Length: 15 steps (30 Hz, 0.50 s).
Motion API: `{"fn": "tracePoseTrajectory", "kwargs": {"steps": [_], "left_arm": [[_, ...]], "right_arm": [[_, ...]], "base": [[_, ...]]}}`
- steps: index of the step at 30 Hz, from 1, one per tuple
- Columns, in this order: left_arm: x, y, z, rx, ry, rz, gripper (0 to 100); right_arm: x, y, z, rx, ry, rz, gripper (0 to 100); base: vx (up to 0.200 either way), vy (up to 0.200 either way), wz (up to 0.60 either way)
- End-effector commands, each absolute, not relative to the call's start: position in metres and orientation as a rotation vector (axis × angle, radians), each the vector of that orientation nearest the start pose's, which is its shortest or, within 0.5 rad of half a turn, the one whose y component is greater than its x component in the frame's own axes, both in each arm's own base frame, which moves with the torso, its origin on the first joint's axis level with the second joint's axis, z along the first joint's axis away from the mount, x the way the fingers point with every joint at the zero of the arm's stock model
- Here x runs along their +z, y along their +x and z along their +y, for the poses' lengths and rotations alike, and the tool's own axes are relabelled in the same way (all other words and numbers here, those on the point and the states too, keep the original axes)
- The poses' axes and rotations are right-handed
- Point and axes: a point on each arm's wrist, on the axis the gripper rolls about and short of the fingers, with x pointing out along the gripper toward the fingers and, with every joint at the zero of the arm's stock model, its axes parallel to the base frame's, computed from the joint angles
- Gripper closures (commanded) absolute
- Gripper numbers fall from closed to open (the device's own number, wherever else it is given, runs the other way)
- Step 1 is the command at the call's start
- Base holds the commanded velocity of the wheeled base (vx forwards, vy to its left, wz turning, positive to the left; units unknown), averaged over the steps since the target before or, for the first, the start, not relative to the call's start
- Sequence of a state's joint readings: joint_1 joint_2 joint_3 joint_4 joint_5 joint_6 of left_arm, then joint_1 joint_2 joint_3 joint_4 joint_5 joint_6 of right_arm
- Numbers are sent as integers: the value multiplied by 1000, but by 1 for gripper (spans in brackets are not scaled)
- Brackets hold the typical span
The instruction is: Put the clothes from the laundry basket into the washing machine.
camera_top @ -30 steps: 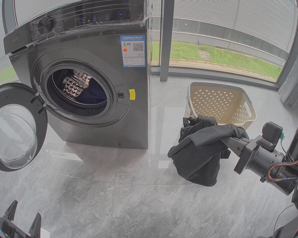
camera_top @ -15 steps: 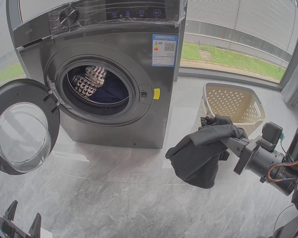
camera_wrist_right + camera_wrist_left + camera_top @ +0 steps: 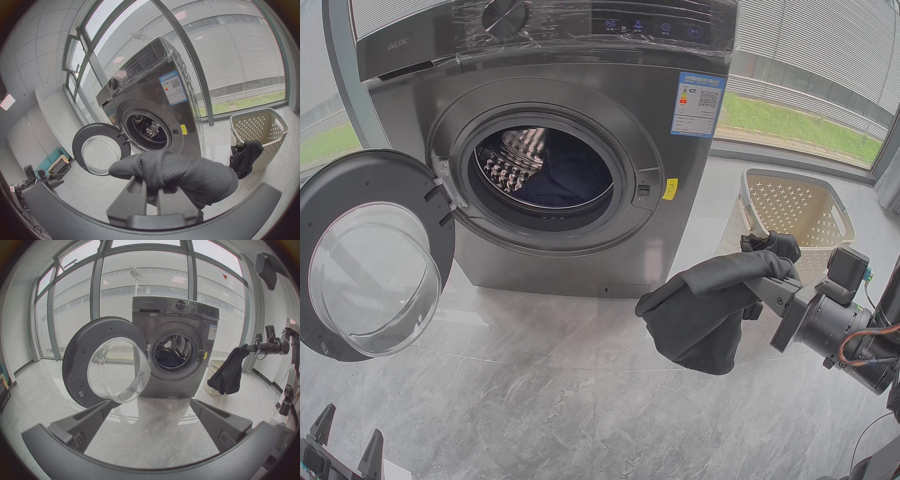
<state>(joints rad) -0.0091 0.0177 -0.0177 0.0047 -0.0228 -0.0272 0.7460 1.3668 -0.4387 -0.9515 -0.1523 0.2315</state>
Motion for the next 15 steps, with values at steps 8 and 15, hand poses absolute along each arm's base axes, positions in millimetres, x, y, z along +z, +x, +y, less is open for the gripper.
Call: {"fn": "tracePoseTrajectory", "kwargs": {"steps": [8, 15], "left_arm": [[76, -23, 0, -31, -26, 2, 0], [76, -23, 0, -31, -26, 2, 0]], "right_arm": [[199, 154, 138, 594, 231, 56, 100], [198, 154, 138, 595, 229, 59, 100]], "base": [[0, 50, 0], [0, 0, 0]]}}
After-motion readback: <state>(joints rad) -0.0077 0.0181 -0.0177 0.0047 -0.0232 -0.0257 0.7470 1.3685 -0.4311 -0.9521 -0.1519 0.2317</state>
